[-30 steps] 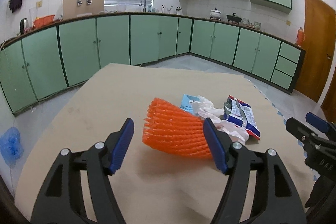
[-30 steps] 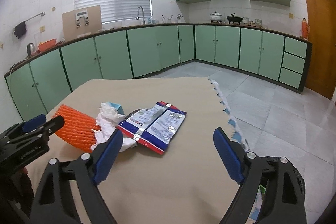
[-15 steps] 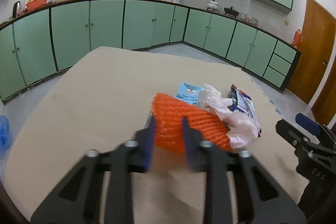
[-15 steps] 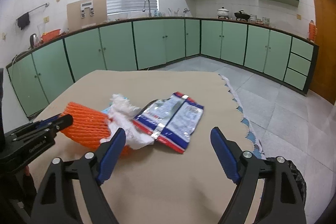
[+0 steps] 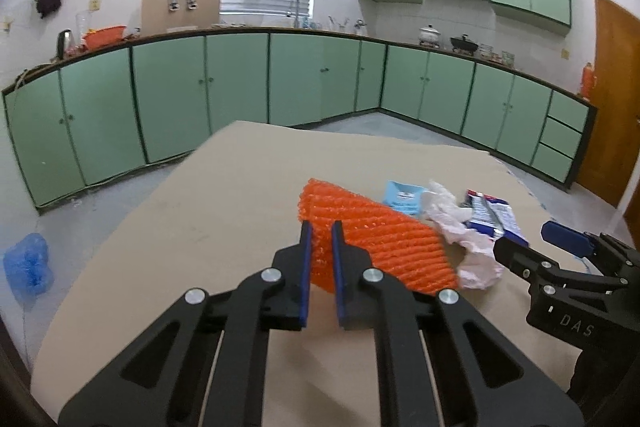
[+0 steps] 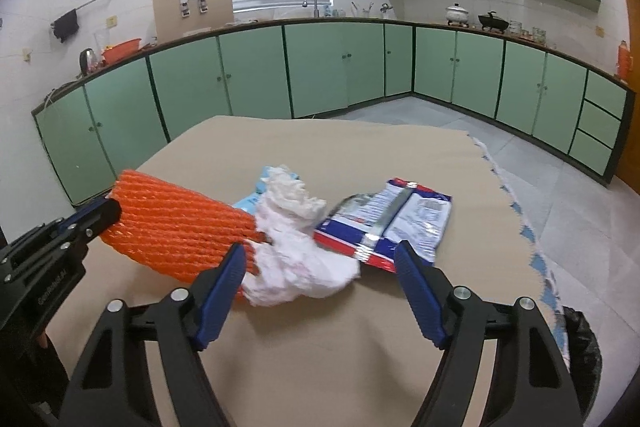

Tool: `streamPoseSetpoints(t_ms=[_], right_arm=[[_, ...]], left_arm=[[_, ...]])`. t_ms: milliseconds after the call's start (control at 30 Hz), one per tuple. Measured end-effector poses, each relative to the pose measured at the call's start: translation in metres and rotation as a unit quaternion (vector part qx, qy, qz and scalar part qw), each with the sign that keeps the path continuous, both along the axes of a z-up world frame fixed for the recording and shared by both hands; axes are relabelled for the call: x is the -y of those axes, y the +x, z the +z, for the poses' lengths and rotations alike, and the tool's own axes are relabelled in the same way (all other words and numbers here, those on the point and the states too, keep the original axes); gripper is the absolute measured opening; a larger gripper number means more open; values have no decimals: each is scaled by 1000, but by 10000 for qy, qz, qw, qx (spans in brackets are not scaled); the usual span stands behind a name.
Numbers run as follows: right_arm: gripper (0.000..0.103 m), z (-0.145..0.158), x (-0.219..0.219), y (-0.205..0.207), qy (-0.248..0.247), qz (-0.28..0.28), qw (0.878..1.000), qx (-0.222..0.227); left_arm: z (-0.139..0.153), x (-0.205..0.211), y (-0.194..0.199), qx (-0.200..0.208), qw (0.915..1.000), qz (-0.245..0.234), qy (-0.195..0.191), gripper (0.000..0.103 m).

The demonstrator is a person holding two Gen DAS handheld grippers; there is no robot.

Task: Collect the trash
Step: 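Grasp the crumpled white tissue with the right tool while the left tool holds the net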

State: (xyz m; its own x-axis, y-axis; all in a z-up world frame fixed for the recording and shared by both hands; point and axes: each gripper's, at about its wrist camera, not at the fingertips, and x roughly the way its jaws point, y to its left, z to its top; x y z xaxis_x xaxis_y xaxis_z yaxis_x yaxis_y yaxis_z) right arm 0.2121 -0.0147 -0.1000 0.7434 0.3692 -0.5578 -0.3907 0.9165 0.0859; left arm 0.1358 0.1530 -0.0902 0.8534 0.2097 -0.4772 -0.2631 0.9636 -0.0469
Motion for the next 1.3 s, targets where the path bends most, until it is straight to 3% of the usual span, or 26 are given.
streamPoseSetpoints(t_ms=[267, 467, 600, 700, 967, 1300], right_arm=[[69, -10, -21, 8, -213, 6, 9995, -241], [42, -22, -23, 15, -260, 101, 9973, -672], [19, -26, -22, 15, -244, 201, 9961, -820], [11, -23, -19, 9, -207, 219, 9969, -733], [9, 2, -4, -9, 40, 306, 9984, -466], [9, 44, 14, -30, 402, 495, 9980, -39]], left_arm=[[5, -21, -6, 76, 9996, 272, 9, 8], [5, -19, -6, 90, 9997, 241, 8, 8], [5, -19, -4, 87, 9997, 237, -19, 8], [4, -18, -7, 89, 9997, 212, -6, 8], [10, -14, -12, 182, 9997, 183, 9, 8], [38, -3, -27, 591, 9982, 98, 71, 8]])
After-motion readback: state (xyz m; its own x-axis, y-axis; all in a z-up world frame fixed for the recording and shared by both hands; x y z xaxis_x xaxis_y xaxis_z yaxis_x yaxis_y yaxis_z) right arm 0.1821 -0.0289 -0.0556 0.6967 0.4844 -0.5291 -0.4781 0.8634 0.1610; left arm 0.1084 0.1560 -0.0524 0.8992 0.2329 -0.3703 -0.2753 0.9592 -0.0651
